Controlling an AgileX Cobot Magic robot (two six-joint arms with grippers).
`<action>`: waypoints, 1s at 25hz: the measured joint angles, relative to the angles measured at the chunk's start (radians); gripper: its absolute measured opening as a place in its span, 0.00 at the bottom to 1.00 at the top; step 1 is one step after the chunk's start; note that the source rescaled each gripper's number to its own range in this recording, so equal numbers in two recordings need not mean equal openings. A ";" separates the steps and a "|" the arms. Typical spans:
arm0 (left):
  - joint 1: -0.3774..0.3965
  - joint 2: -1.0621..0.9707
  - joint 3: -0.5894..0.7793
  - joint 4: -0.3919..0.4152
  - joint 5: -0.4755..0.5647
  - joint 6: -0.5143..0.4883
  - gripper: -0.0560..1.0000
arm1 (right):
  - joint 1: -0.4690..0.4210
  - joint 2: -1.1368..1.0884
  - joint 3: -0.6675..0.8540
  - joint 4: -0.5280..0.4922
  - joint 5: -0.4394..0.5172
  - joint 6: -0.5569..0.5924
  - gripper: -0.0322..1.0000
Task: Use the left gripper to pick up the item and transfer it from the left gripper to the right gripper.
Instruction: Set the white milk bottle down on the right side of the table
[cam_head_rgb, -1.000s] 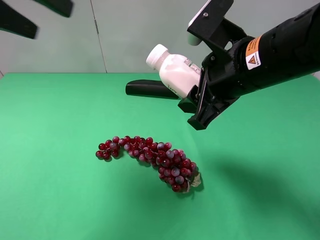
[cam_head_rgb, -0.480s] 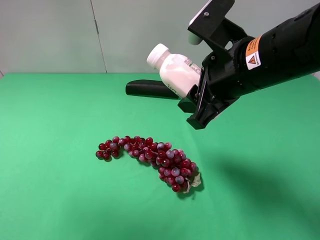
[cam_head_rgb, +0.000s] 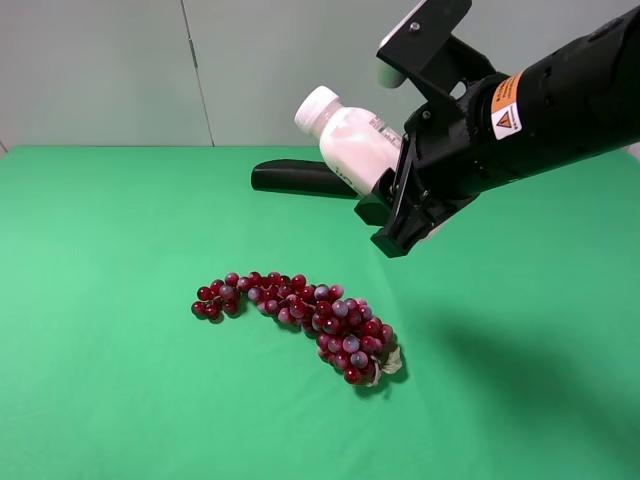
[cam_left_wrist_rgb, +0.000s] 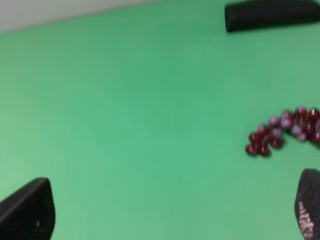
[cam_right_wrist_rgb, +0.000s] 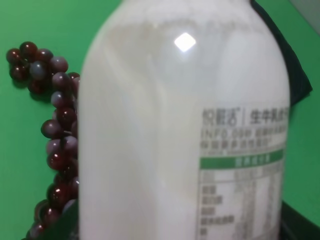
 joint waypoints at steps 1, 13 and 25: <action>0.000 -0.045 0.032 -0.006 0.000 0.000 0.89 | 0.000 0.000 0.000 0.001 0.000 0.000 0.06; 0.000 -0.480 0.315 -0.052 0.007 0.002 0.89 | 0.000 0.000 0.000 0.008 0.008 0.009 0.06; 0.000 -0.501 0.453 -0.053 -0.039 -0.005 0.89 | 0.000 0.000 0.000 0.027 0.017 0.060 0.06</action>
